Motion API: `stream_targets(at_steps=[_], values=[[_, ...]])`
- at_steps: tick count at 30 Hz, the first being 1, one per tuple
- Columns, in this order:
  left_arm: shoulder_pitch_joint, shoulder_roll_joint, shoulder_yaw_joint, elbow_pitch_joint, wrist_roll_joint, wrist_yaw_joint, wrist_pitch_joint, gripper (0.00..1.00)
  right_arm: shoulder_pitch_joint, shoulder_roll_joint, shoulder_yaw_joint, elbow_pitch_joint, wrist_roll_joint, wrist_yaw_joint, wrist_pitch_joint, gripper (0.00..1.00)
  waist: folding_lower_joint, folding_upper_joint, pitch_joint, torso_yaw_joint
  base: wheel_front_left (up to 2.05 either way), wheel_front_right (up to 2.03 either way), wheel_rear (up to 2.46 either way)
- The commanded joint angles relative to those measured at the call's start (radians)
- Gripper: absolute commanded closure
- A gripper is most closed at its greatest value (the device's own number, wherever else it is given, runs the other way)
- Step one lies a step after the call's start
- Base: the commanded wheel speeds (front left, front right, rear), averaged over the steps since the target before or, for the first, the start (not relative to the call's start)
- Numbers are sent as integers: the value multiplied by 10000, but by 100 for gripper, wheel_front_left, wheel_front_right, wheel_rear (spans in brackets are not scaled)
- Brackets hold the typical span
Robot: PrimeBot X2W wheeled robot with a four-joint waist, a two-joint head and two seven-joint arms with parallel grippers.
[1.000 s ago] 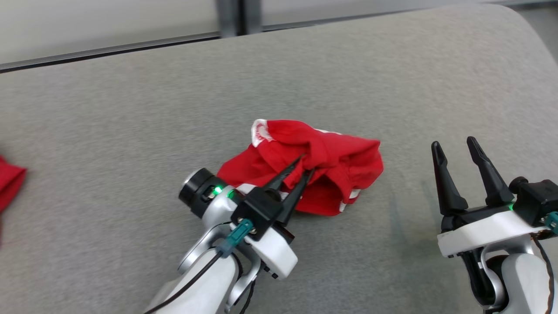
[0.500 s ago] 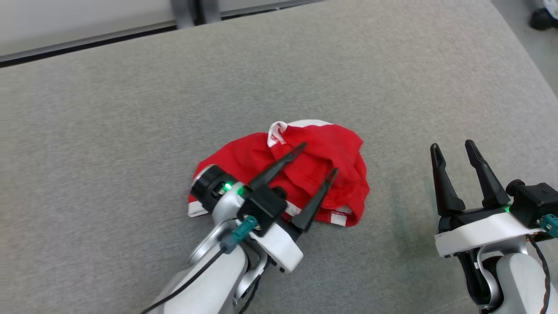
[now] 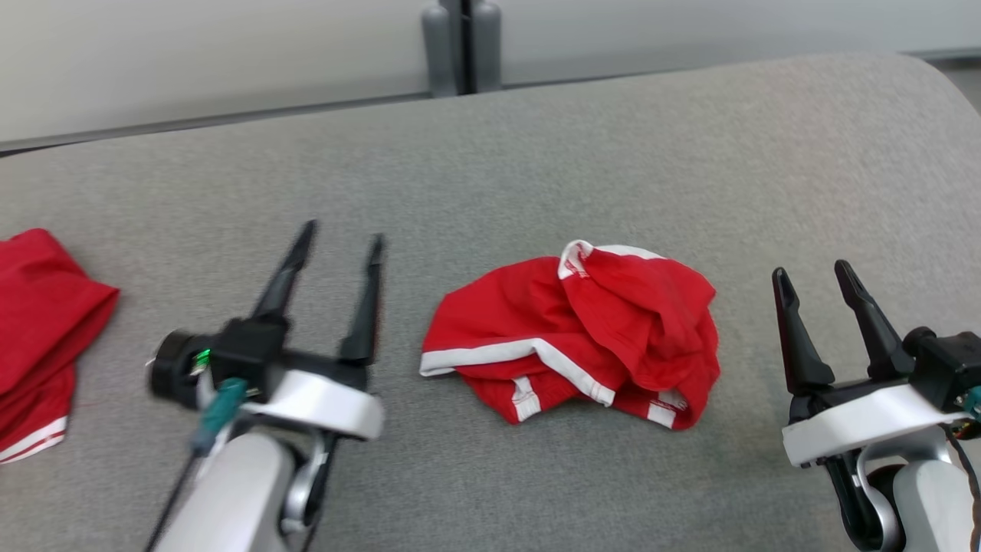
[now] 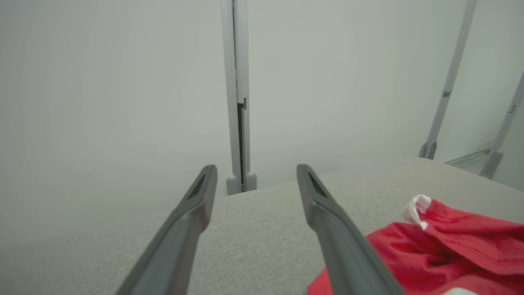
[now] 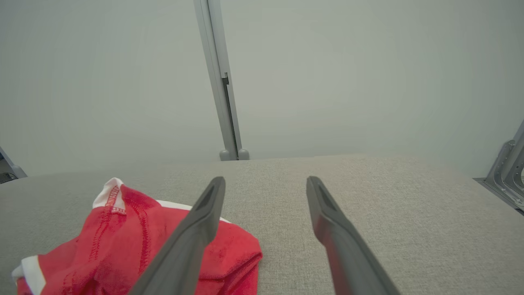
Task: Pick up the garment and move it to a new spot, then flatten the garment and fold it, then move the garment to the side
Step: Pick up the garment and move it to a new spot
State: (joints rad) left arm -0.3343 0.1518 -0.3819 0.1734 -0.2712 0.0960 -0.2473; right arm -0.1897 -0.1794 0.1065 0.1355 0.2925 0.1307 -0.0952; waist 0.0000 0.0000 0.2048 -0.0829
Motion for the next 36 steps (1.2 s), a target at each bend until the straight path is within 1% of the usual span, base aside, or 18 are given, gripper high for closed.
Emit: stream_targets(at_steps=[1, 3, 8, 14, 24, 36], values=[[294, 186, 294, 7, -209, 111, -59, 0, 180, -68, -33, -91, -92, 1, 79, 0, 0, 0, -350, 372, 0, 0, 0], [597, 454, 627, 95, -388, 192, -57, 0, 303, -91, -91, -157, -156, 1, 177, 0, 0, 0, -492, 554, 0, 0, 0], [1407, 899, 1253, 203, -960, 107, -85, 0, 743, -140, -171, -379, -240, 1, 410, 0, 0, 0, -883, 883, 0, 0, 0], [2223, 1248, 1444, 128, -1263, 34, 18, 0, 1221, -146, -163, -603, -306, 1, 644, 0, 0, 0, -1300, 933, 0, 0, 0], [3110, 1422, 1206, -113, -1185, 223, 310, 0, 1834, -94, -101, -862, -443, 1, 1070, 0, 0, 0, -2038, 877, 0, 0, 0], [3211, 1467, 1170, -256, -1292, 330, 383, 0, 2038, -98, -112, -1126, -457, 1, 1350, 0, 0, 0, -2126, 894, 0, 0, 0]])
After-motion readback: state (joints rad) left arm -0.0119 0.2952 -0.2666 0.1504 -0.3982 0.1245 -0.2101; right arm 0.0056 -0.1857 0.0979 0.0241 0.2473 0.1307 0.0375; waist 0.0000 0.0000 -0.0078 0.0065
